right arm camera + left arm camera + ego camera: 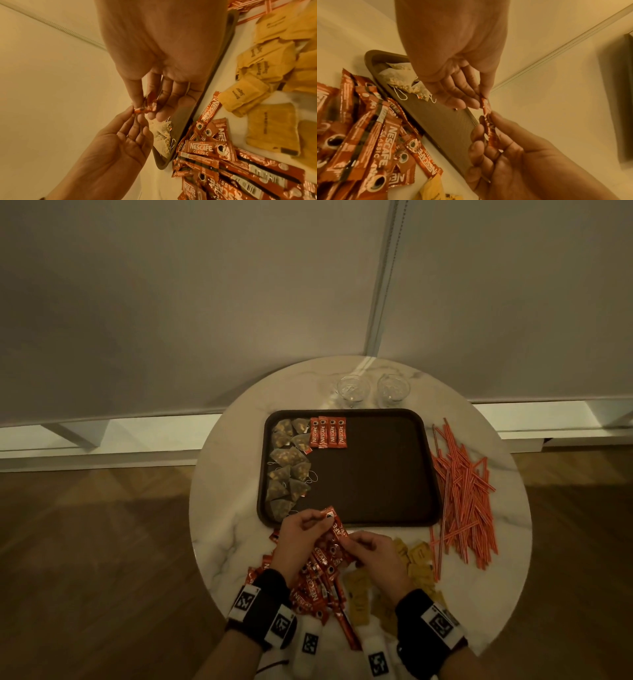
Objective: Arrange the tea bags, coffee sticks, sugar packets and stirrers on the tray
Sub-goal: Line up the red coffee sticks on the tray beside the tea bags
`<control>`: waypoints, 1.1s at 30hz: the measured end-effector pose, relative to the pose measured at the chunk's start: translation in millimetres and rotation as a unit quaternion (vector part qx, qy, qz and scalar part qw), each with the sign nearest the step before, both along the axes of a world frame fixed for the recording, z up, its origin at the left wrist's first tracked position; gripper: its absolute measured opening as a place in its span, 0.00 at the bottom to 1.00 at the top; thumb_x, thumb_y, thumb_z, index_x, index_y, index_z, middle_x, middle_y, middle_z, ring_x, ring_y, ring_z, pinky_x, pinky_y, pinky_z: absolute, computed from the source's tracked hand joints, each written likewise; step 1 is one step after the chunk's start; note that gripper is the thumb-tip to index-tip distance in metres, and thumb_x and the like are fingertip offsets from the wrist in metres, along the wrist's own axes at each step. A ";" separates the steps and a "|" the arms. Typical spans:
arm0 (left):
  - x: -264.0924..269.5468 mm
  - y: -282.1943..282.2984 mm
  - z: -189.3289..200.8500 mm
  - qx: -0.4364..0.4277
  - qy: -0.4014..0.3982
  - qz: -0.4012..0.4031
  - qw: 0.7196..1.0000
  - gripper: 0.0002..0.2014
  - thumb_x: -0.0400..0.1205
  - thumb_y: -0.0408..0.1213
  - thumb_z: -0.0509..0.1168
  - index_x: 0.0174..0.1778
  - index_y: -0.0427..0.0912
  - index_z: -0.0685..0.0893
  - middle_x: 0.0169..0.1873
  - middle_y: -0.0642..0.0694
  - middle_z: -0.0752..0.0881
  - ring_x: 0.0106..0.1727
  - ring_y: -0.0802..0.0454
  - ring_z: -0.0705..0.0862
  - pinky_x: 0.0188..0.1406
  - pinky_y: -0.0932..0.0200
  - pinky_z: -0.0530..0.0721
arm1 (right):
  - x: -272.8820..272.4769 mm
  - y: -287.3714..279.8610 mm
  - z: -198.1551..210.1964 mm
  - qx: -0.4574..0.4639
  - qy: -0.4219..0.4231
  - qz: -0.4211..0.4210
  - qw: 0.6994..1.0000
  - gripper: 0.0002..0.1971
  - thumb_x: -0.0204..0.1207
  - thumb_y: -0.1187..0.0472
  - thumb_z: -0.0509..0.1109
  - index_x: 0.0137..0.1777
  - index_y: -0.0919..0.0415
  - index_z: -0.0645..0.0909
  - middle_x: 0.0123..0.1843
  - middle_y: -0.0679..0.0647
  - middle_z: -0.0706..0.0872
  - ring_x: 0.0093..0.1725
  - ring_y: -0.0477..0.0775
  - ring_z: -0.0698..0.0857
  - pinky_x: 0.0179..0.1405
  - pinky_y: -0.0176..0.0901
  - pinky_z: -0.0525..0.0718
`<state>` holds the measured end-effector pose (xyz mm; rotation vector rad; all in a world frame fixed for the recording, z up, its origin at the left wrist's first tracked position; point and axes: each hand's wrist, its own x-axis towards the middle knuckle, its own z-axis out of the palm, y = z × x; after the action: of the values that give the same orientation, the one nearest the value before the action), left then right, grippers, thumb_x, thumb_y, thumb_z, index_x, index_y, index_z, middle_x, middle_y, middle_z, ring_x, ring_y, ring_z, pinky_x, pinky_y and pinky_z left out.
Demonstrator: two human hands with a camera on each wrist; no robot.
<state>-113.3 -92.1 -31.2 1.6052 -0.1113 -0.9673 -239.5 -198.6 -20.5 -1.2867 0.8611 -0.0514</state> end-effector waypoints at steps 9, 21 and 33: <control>-1.5 -2.1 0.6 -0.005 0.004 0.010 1.000 0.06 0.82 0.34 0.71 0.52 0.37 0.87 0.36 0.45 0.91 0.36 0.55 0.88 0.36 0.62 0.85 | -2.3 -3.6 4.2 0.006 -0.004 0.030 1.000 0.04 0.76 0.62 0.75 0.47 0.61 0.91 0.40 0.53 0.93 0.37 0.43 0.89 0.39 0.31 0.84; 16.5 -29.9 -2.8 0.012 0.004 -0.066 0.998 0.08 0.82 0.36 0.71 0.54 0.38 0.86 0.40 0.41 0.91 0.36 0.52 0.88 0.34 0.63 0.86 | 1.1 -41.6 -12.5 -0.021 0.034 0.073 0.997 0.05 0.76 0.60 0.76 0.48 0.61 0.91 0.45 0.55 0.93 0.47 0.54 0.92 0.51 0.43 0.89; 58.9 -86.8 -59.5 0.239 -0.395 -0.386 0.799 0.31 0.86 0.47 0.63 0.85 0.51 0.60 0.85 0.48 0.56 0.85 0.48 0.56 0.84 0.45 0.62 | 50.2 -136.7 -63.7 -0.155 0.201 0.080 0.964 0.02 0.78 0.62 0.75 0.45 0.59 0.89 0.44 0.54 0.91 0.34 0.46 0.86 0.32 0.32 0.82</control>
<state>-54.4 -178.8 -90.7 2.4379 -1.2750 -0.8700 -189.3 -335.4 -84.2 -1.6917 1.1202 0.2188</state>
